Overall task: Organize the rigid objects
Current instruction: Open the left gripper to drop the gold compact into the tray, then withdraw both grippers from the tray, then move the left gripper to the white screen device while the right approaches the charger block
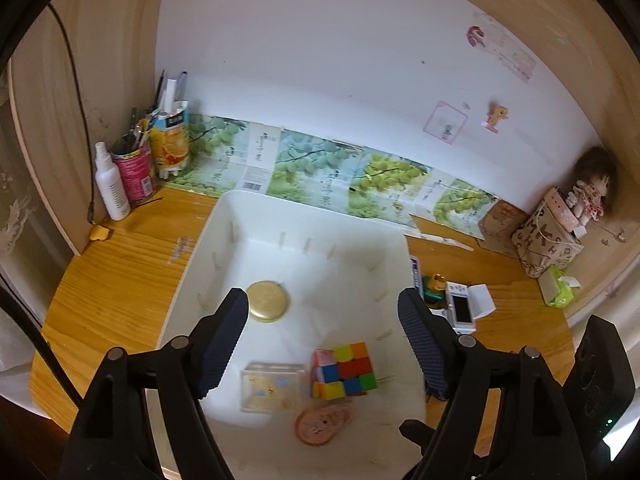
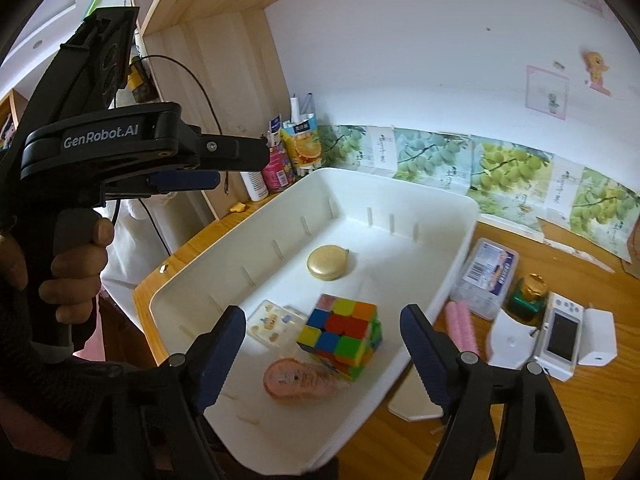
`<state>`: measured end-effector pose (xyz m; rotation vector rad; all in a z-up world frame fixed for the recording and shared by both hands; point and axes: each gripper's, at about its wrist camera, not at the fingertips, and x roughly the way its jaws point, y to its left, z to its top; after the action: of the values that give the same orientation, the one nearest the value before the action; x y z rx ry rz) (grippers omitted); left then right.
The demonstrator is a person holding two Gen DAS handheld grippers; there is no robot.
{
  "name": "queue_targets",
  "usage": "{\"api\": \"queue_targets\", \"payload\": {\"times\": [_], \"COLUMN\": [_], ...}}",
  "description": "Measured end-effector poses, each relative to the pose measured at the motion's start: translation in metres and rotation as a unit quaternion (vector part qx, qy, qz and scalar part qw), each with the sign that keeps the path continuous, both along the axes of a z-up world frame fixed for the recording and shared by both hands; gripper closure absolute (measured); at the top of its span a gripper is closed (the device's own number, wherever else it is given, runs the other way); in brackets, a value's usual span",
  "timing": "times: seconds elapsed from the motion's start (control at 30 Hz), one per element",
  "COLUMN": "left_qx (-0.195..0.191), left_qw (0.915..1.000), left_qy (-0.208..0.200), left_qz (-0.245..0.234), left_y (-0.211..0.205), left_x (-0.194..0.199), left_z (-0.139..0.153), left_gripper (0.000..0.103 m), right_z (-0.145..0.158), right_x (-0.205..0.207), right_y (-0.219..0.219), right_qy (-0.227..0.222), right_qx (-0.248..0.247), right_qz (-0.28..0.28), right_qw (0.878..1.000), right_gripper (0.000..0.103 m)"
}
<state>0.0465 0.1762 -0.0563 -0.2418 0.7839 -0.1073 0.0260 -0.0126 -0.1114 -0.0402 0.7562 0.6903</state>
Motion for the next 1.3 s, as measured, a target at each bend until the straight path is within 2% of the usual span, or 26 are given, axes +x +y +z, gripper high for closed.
{"api": "queue_targets", "payload": {"times": [0.7, 1.1, 1.3], "left_qx": [-0.046, -0.071, -0.088], "left_qw": [0.9984, 0.9972, 0.9948], "left_qy": [0.020, 0.025, 0.046], "left_qz": [-0.025, 0.003, 0.025], "left_y": [-0.113, -0.156, -0.178], "left_x": [-0.005, -0.002, 0.001], "left_z": [-0.006, -0.014, -0.030], "left_gripper": [0.023, 0.023, 0.023], "right_z": [-0.001, 0.000, -0.005], "right_x": [-0.012, -0.006, -0.003], "right_y": [-0.117, -0.171, -0.198], "right_qy": [0.022, 0.015, 0.018], "right_qx": [-0.033, -0.060, -0.078], "right_qz": [-0.027, -0.025, -0.027], "right_qw": [0.999, 0.998, 0.996], "right_gripper": [0.022, 0.022, 0.022]}}
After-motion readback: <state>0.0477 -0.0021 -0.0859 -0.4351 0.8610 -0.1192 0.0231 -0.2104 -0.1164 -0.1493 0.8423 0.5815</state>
